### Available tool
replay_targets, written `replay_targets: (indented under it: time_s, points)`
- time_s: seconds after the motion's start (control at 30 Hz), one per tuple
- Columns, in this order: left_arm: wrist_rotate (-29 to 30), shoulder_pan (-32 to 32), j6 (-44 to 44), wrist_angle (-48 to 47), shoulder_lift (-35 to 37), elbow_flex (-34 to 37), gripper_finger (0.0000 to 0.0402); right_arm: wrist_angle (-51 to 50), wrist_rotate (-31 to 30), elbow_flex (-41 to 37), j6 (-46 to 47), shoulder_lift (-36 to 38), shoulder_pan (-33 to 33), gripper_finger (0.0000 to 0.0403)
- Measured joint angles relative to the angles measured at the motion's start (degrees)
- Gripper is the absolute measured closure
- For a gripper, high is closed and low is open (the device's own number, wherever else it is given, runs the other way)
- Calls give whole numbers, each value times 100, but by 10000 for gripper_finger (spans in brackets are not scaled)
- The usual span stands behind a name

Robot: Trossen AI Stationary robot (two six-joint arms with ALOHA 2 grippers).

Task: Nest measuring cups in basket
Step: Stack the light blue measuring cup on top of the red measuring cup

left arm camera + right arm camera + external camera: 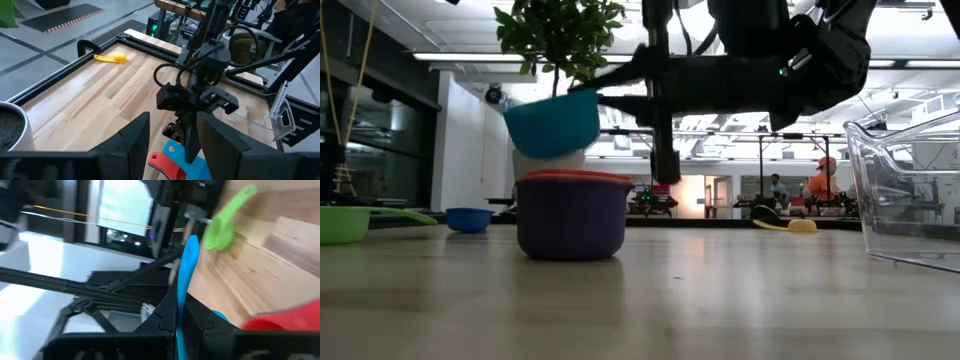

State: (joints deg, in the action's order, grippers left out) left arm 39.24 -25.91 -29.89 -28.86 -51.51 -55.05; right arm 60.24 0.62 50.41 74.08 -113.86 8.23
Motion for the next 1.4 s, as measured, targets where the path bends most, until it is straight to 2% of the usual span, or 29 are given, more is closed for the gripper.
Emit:
replay_targets:
  time_s: [0.23,0.67,0.8,1.07,1.2,1.4]
  points:
    - [-2,0,-1,0,0,2,248,-520,-64,0,63,2,0,403]
    - [-4,0,0,0,0,2,248,-771,-30,0,51,2,-98,391]
    - [-4,0,5,0,0,0,248,-773,-37,0,59,2,-125,360]
    - [-9,0,7,0,0,0,248,-1251,143,0,-170,264,-291,254]
    - [-11,0,2,-5,0,0,248,-2049,300,-2,-418,627,-437,221]
    - [-11,0,2,-5,0,0,248,-4146,374,-2,-1037,1520,-609,212]
